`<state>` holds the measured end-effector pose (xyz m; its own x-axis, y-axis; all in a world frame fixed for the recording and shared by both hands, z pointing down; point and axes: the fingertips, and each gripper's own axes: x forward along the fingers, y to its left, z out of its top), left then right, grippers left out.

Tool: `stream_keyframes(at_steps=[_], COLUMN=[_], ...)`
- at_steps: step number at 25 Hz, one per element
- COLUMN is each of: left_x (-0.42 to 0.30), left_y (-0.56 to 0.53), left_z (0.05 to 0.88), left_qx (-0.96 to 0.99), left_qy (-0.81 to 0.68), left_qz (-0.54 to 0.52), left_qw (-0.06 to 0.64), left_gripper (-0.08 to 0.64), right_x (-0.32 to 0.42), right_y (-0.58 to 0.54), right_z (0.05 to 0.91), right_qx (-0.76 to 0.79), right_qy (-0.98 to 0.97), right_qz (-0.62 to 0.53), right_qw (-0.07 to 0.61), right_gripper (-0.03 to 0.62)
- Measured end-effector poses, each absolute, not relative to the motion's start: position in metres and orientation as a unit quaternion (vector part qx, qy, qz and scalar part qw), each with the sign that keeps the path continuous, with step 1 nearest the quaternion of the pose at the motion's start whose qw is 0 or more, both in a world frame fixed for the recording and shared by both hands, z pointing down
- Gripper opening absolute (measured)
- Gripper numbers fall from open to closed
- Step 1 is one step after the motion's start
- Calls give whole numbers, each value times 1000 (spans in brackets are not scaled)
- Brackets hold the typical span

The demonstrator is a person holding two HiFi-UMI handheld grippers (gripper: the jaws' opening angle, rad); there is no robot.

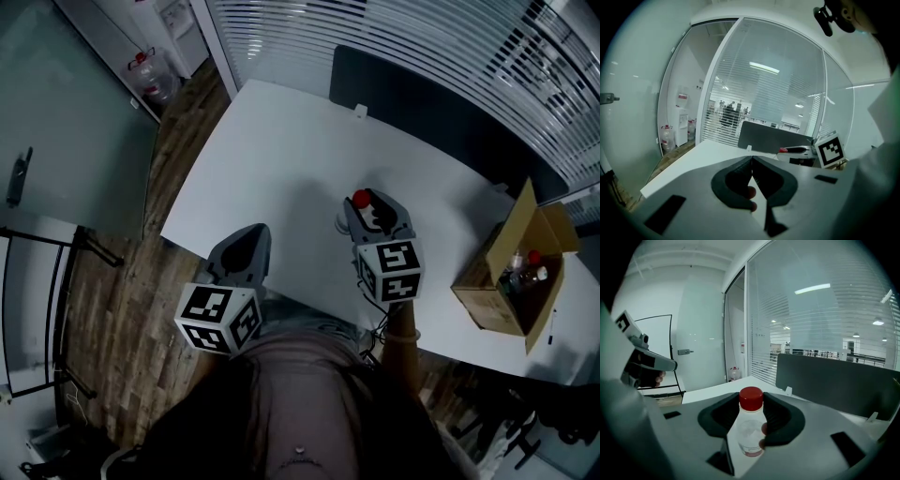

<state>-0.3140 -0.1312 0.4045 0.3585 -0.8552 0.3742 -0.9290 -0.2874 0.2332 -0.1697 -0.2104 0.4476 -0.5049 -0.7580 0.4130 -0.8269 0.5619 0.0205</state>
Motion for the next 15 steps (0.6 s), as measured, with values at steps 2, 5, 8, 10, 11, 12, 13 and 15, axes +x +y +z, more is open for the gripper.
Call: stream_keyframes(at_steps=[2,5,8,10,11,12,13,15], left_x=[-315,-315,-314,-313,-313,-312,-311,-308], left_y=[-132,-133,-134,-134,-135,-135,-135,-136], left_z=[405,407,406,406,406,406,405,404], left_qx=[797,797,798,799,800,802,803,806], left_qy=[-560,-559,-557,-555,-553,-552,-550,-546], left_qz=[89,90,90,88,86,85,84,82], left_qw=[209,211,213,214,215,215,215,213], left_gripper=[9,9,9,9,9,9,9,9], right_x=[-172,-175,-175,-174,-174,-173,-172,-171], right_y=[-210,-208,-207,-207,-207,-206,-206,-205], right_z=[452,457,457,457,457,457,457,455], right_qx=[453,448,450,453,452,451,450,447], right_qy=[-865,-867,-867,-866,-867,-867,-868,-870], right_qz=[90,89,96,104,109,115,121,129], right_qw=[196,199,190,183,180,176,171,161], right_gripper=[172,172,172,172,173,173,173,173])
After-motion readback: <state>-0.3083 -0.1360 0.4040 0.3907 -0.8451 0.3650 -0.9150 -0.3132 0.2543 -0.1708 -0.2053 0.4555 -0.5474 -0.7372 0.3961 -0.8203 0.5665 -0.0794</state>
